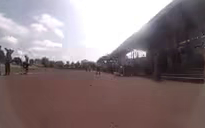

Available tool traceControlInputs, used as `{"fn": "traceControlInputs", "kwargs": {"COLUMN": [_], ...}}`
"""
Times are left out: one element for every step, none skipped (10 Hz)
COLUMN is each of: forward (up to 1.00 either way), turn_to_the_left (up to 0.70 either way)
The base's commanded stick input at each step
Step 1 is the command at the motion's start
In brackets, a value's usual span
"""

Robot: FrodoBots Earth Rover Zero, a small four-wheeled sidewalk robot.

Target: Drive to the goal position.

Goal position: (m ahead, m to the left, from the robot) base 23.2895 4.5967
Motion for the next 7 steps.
{"fn": "traceControlInputs", "kwargs": {"forward": [0.70,0.70,0.70,0.70,0.70,0.70,0.70], "turn_to_the_left": [0.00,0.00,0.00,0.24,0.35,0.35,0.00]}}
